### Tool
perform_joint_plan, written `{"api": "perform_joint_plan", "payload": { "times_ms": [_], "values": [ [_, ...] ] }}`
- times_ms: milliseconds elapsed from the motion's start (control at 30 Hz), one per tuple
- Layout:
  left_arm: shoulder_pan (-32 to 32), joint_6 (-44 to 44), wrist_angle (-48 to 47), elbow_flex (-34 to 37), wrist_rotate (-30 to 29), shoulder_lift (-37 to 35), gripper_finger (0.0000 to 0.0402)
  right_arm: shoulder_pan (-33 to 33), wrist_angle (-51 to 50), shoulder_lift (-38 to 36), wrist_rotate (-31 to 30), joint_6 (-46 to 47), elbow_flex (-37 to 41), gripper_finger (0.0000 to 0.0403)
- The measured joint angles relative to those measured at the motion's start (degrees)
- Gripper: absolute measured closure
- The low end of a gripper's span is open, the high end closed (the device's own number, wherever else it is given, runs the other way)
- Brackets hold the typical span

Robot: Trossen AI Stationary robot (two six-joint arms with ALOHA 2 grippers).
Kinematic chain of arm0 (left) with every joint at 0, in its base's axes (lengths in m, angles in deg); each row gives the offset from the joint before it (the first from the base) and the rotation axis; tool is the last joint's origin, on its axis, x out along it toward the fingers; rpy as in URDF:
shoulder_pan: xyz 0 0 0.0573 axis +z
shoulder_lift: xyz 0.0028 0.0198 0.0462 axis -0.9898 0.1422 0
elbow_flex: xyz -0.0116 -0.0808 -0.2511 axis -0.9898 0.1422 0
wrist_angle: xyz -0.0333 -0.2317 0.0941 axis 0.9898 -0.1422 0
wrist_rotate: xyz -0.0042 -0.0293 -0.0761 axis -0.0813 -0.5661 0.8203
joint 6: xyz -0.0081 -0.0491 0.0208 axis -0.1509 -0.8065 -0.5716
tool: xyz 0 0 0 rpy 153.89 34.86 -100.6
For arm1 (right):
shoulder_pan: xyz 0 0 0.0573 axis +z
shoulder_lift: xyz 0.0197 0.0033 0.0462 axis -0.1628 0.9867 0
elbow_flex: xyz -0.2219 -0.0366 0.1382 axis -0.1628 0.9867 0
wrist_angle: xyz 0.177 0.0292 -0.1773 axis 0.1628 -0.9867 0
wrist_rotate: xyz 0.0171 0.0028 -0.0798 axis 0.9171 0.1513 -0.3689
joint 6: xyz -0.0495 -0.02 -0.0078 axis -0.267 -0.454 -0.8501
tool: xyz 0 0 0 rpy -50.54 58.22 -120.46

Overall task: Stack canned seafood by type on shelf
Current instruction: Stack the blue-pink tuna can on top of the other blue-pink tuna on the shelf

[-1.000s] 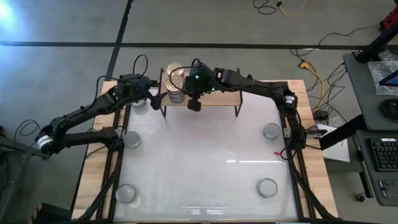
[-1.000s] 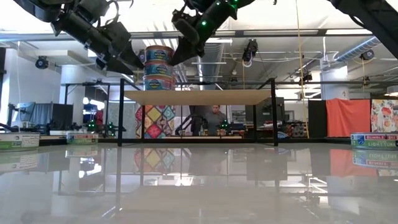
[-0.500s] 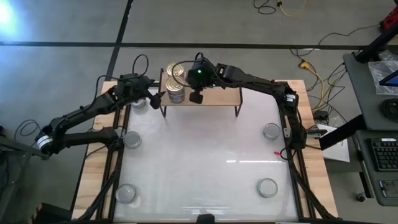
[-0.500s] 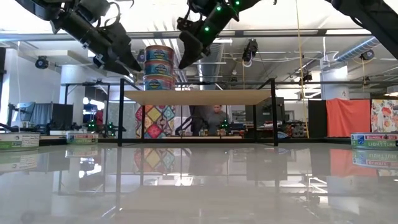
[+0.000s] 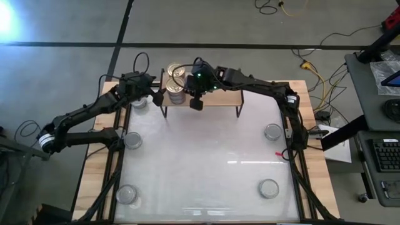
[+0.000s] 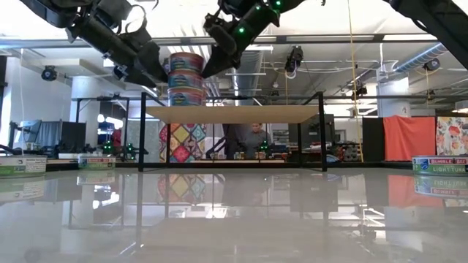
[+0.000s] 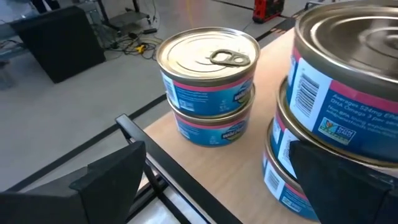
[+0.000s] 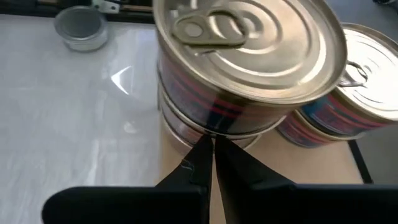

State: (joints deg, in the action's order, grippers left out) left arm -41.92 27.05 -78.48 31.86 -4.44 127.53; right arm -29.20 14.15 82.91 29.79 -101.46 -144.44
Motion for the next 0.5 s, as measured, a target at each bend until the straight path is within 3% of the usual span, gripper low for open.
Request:
{"api": "perform_joint_plan", "payload": {
  "times_ms": [500],
  "values": [
    [-0.1, 1.4, -7.9, -4.7, -0.4, -3.1, 0.0019, 0.0, -1.0, -1.8, 0.1, 0.0, 0.0, 0.039]
  ]
}}
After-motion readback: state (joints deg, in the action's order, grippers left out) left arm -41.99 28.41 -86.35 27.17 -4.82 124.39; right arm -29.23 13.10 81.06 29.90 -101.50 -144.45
